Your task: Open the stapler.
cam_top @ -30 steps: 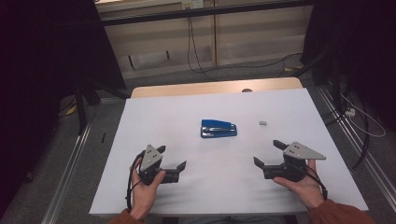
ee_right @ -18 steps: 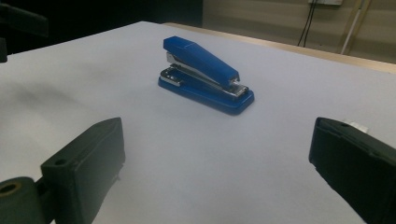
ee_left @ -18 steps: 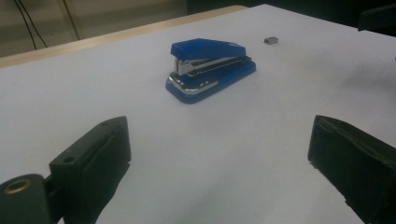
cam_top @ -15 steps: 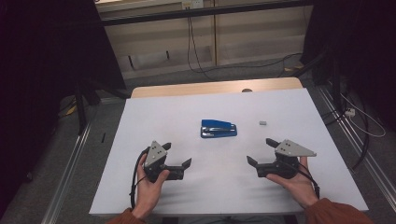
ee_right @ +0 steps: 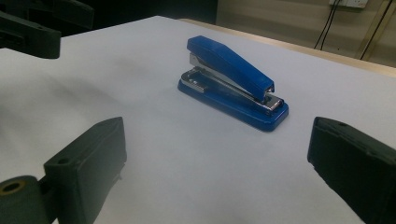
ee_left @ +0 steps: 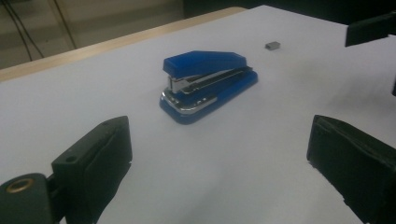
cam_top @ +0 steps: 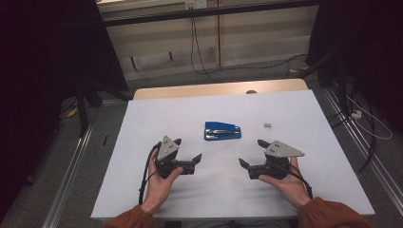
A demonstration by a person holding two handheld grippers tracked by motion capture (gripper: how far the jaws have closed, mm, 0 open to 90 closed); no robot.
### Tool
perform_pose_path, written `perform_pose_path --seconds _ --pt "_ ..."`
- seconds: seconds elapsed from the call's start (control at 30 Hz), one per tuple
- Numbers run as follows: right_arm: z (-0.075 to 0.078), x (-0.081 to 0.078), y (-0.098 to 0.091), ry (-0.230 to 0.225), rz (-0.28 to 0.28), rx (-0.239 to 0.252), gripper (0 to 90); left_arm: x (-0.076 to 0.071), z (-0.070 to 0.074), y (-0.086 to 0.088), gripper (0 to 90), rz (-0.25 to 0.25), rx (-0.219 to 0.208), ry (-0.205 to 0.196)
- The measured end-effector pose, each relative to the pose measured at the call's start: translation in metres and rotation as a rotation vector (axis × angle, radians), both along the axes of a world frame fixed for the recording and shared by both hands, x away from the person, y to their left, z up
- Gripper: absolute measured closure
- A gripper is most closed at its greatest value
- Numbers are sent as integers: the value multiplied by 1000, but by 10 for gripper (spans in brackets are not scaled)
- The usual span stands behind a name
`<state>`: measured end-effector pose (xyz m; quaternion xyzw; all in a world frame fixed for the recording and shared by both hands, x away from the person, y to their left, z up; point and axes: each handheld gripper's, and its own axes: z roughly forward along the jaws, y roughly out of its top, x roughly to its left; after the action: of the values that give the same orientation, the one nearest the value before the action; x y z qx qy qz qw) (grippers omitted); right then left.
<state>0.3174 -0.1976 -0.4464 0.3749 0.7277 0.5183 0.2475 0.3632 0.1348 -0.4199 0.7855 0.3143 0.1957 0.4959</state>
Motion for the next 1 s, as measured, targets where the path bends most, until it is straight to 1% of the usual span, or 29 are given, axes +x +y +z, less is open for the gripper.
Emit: perform_pose_path --seconds 0.1,0.13,0.17,0.2,0.23,0.3,0.33,0.37,0.43,0.53,0.6,0.7,0.73,0.83,0.87,0.9,0.93,0.97,1.0 --pt "0 2 2 -1 0 -2 43 3 0 -3 68 1 1 -2" --pt "0 4 3 1 3 -1 43 6 4 -5 70 4 8 0" --pt "0 4 3 1 3 -1 43 6 4 -5 70 4 8 0" --pt "0 6 5 -1 5 -4 43 9 9 -8 70 3 8 -6" --pt "0 6 5 -1 5 -4 43 9 9 -8 70 3 8 -6" --pt "0 7 8 -9 6 -1 45 12 12 -12 70 -5 19 -13" --pt "2 9 10 -25 1 10 62 16 14 -15 70 -20 16 -21" --pt "2 9 10 -25 1 10 62 16 14 -15 70 -20 16 -21" --pt "3 10 13 -37 2 19 62 20 12 -17 70 -24 19 -25" --pt "5 12 17 -40 9 20 62 27 8 -20 70 -17 43 -20" --pt "3 16 21 -36 12 16 64 32 7 -20 69 -16 34 -17" --pt "1 18 23 -27 13 14 66 35 7 -19 60 -21 27 -16" --pt "0 21 26 -25 12 8 69 37 6 -19 60 -23 22 -24" --pt "-1 23 29 -27 12 9 69 38 4 -18 60 -19 19 -16" --pt "0 27 32 -26 16 9 70 41 3 -18 60 -22 21 -24" --pt "0 27 32 -26 16 9 70 41 3 -18 61 -22 21 -24" --pt "0 28 33 -27 17 7 78 42 3 -19 61 -18 14 -27" --pt "0 31 36 -18 32 11 123 45 3 -19 60 -21 11 -24" --pt "1 32 37 -16 33 13 118 47 4 -19 63 -23 14 -23"
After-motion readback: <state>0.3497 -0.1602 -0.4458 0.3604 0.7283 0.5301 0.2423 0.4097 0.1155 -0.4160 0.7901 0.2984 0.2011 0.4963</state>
